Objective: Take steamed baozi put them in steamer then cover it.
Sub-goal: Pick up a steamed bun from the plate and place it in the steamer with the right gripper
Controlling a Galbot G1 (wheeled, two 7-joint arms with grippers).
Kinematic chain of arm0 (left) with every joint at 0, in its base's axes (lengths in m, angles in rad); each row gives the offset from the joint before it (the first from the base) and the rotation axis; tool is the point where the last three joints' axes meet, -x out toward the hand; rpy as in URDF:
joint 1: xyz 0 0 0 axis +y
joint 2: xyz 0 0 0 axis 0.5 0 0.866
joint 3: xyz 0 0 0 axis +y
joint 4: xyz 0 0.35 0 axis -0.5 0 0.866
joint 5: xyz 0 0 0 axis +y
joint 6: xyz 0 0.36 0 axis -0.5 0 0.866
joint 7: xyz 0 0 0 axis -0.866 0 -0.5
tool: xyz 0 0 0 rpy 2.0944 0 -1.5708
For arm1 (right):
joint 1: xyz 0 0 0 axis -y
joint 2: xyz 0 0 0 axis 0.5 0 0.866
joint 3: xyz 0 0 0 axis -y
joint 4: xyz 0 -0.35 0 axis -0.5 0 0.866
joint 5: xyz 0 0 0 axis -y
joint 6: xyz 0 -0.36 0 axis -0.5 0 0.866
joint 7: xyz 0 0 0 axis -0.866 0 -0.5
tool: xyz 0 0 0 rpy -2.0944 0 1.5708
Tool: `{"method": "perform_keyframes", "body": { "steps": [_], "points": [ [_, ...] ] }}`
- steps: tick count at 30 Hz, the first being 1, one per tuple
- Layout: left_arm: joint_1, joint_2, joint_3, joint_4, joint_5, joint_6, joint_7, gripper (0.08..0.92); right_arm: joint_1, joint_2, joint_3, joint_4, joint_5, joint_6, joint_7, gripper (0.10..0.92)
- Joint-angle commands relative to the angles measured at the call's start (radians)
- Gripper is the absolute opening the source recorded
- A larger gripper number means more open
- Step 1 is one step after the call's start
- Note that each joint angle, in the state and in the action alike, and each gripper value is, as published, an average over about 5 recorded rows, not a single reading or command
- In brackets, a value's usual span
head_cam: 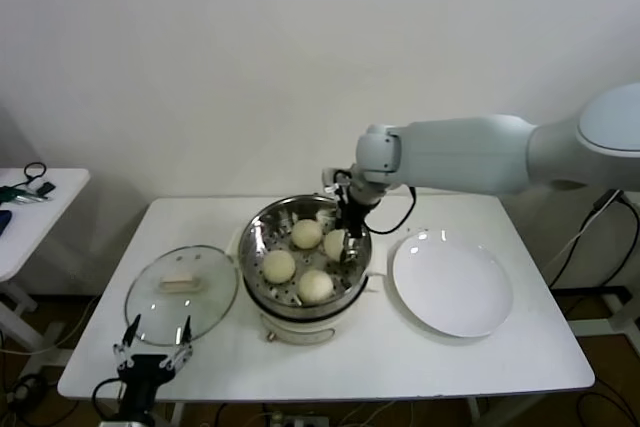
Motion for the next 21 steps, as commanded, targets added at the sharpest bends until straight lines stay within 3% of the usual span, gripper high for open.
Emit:
{"method": "perform_keyframes", "body": {
  "steps": [1,8,15,21],
  "points": [
    [-0.001,0.004,0.001,0.001,-0.005,0.0,-0.004,0.823,-0.033,0.036,-0.016,-0.019,-0.006,-0.006,0.01,0.695],
    [-0.007,0.004,0.003,-0.003,-0.002,0.008,0.006,0.823,-0.043,0.039,-0.005,-0.035,-0.033,-0.012,0.014,0.707],
    [-0.013,0.0,0.003,-0.004,0.002,0.009,0.006,0.823,-0.035,0.016,0.006,-0.019,-0.036,-0.012,-0.001,0.814],
    [-0.016,-0.001,0.002,-0.005,0.004,0.012,0.002,0.823,0.003,-0.034,0.038,-0.002,-0.035,0.0,-0.03,0.823]
  ]
}}
